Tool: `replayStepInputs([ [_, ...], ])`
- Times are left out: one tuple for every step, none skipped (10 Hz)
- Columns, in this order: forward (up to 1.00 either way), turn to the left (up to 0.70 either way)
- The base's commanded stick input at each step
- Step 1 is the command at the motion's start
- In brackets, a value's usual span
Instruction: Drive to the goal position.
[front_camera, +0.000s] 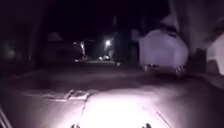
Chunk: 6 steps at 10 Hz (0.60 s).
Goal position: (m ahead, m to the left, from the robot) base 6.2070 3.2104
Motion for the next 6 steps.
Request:
replayStepInputs([
  [0.45, 0.00],
  [0.45, 0.00],
  [0.45, 0.00],
  [0.45, 0.00],
  [0.45, 0.00],
  [0.45, 0.00],
])
